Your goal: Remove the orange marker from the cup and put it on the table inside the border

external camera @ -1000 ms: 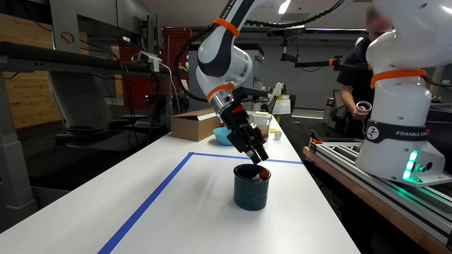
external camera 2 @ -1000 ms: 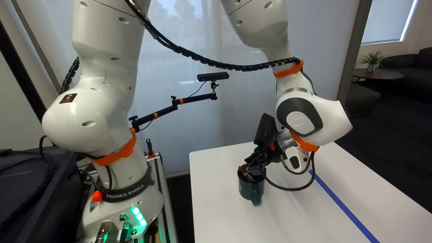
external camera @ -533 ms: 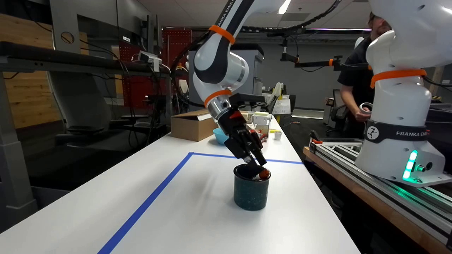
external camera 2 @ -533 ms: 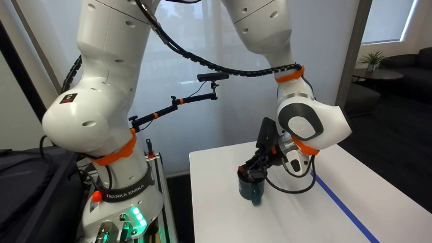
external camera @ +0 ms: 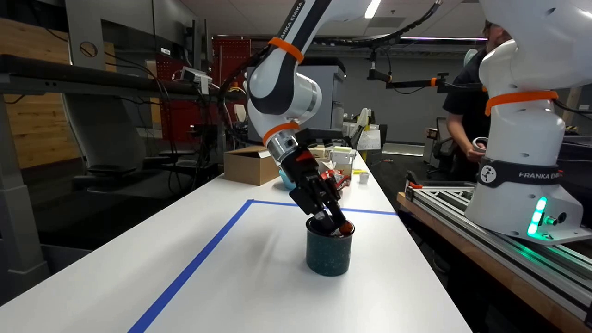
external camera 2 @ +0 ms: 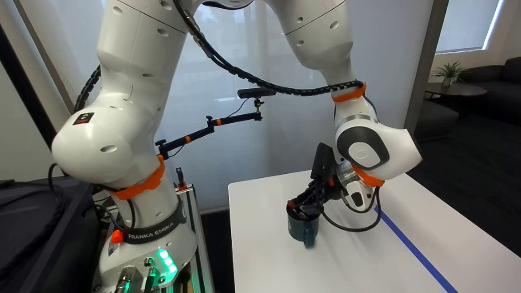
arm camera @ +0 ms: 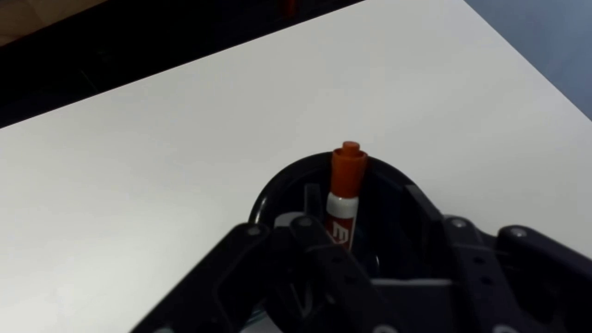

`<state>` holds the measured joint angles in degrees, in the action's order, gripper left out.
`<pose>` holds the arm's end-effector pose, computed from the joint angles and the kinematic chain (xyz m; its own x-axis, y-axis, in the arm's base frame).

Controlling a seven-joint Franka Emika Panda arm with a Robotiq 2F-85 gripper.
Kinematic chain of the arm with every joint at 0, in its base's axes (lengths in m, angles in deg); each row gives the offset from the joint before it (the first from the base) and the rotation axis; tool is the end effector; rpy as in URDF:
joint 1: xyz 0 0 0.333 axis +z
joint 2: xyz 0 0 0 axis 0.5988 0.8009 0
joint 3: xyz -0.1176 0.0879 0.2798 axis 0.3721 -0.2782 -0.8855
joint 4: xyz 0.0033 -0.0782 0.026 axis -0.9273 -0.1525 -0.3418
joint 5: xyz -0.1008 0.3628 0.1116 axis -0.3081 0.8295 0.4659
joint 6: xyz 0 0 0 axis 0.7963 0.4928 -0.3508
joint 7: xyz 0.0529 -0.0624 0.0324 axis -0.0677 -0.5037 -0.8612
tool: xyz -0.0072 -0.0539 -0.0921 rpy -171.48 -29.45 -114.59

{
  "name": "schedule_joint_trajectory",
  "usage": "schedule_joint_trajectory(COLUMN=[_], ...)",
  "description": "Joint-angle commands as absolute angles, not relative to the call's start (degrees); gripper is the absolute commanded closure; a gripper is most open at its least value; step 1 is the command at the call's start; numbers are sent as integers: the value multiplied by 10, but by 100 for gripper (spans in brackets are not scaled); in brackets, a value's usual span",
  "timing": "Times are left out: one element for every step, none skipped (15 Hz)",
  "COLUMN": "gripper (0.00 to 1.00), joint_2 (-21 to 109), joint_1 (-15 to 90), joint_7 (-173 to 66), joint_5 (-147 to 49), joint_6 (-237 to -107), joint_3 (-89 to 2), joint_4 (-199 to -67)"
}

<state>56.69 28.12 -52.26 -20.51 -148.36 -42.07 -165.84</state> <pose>0.4575 -0.0876 0.1243 0.5750 -0.4267 -0.6980 -0.6514 -0.7550 -0.0751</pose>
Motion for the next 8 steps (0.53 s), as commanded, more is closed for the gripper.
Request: schedule_joint_trajectory(gripper=[52, 53, 53, 55, 54, 55, 53, 54], joint_2=[581, 584, 586, 588, 591, 593, 595, 598], joint_1=[286, 286, 286, 287, 287, 287, 287, 287], joint_7=[-510, -509, -508, -506, -506, -504, -504, -503], joint_5=[-206, -205, -205, -206, -205, -206, -207, -207], joint_6=[-1490, -1491, -1491, -1491, -1492, -1493, -1492, -1493], joint_3=[-424, -425, -425, -425, -425, -424, -424, -424], joint_4=[-1648, -1648, -1648, -1649, -1650, -1651, -1650, -1649])
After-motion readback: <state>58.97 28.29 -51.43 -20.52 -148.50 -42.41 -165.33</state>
